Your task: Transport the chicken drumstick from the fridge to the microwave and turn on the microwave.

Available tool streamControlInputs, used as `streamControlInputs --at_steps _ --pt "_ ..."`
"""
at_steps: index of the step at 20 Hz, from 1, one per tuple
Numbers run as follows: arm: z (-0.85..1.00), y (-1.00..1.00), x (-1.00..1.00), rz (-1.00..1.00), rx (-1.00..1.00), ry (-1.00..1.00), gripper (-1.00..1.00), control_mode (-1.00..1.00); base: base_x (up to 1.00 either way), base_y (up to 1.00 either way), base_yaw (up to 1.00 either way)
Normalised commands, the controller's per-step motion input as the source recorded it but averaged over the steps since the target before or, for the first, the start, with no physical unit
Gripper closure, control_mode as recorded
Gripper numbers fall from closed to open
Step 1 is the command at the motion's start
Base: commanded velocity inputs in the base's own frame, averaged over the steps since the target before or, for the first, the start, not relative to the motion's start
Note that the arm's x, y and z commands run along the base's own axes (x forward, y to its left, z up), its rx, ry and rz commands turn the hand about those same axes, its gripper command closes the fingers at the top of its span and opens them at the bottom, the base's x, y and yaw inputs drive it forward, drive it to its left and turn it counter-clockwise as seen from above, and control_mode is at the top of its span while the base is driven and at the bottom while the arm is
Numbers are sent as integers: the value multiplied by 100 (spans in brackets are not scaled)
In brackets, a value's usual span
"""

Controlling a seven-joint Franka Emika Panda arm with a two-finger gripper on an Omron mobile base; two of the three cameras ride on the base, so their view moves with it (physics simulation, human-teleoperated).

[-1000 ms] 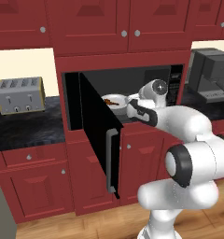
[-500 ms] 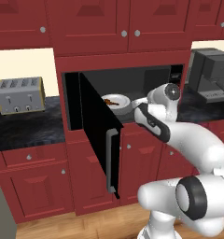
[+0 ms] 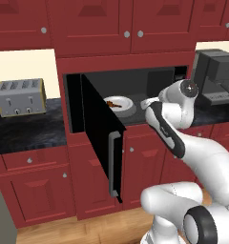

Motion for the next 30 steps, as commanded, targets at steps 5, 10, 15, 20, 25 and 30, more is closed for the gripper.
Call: streamControlInputs --at_steps 5,10,15,20,25,30 --pt "3 0 -43 0 0 4 -100 -100 0 0 0" --pt "0 0 -40 0 3 0 -100 -100 0 0 0" --pt "14 0 -46 0 7 0 -100 -100 0 0 0" --pt "15 0 -45 0 5 0 -100 -100 0 0 0" --pt "13 0 -52 0 3 -1 -100 -100 0 0 0" --pt "21 0 -58 0 0 3 -100 -100 0 0 0"
